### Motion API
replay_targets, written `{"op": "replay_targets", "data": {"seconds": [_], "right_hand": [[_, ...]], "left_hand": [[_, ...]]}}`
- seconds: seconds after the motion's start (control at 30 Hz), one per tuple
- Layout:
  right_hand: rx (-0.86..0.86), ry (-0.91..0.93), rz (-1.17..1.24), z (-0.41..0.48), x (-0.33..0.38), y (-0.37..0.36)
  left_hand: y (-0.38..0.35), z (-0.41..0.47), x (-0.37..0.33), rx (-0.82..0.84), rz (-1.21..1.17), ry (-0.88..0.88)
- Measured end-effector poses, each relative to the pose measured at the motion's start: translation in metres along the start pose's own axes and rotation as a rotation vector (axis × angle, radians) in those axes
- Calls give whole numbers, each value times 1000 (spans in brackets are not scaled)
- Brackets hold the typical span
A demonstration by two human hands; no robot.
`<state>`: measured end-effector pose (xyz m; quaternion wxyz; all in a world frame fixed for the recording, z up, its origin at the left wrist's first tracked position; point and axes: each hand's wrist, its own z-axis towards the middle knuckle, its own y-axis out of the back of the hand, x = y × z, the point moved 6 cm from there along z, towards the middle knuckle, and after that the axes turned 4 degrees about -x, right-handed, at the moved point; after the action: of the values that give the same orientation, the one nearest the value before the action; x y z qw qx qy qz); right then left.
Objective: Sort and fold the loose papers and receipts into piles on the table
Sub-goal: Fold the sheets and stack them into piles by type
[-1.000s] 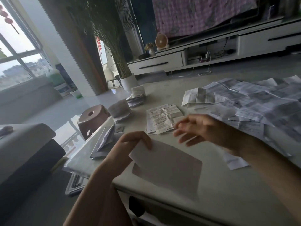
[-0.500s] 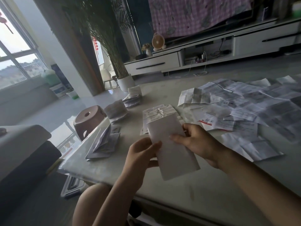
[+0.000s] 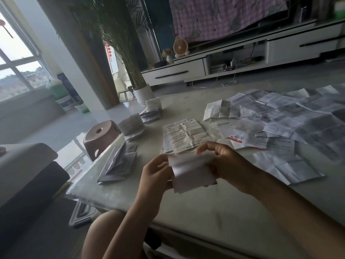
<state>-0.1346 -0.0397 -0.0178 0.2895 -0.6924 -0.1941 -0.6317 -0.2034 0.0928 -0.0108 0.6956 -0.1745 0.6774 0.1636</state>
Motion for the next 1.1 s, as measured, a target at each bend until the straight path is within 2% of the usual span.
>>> {"op": "replay_targets", "data": {"seconds": [0.13,0.2,0.3,0.37,0.43,0.5,0.57,0.67,0.73,0.8,0.87,1.0,1.03,1.1], "right_hand": [[-118,125,-122,4,1,5],[-179,213,-220,5,2,6],[-204,278,-252,2,6,2],[-240,272,-233,3,8,3],[-253,193,-201,4,7,5],[-171,68,-223,5,1,4],[-141,34,-348,3,-5,0],[-271,213,-521,0,-6,-4],[-366,355,-732,-4,-5,-7],[-415,449,-920,-10,-4,-13],[-445,437,-873,-11,-5,-15],[-407,111,-401,3,-18,-2],[-405,108,-364,5,-19,1],[-455,218,-522,2,-12,3]], "left_hand": [[-5,-5,6,10,-212,225],[-10,-9,12,64,-150,291],[-17,-15,16,98,-58,210],[-16,-15,14,46,-25,133],[-12,-11,12,-28,1,66],[-11,-9,9,-92,49,1],[-12,-9,11,-109,45,-9],[-13,-7,19,-101,-59,94],[-14,-8,28,-98,-126,172],[-17,-10,34,-138,-114,155],[-16,-12,36,-240,-46,50],[-15,-13,24,-423,240,-217],[-17,-14,21,-429,273,-243],[-20,-14,18,-402,255,-247]]}}
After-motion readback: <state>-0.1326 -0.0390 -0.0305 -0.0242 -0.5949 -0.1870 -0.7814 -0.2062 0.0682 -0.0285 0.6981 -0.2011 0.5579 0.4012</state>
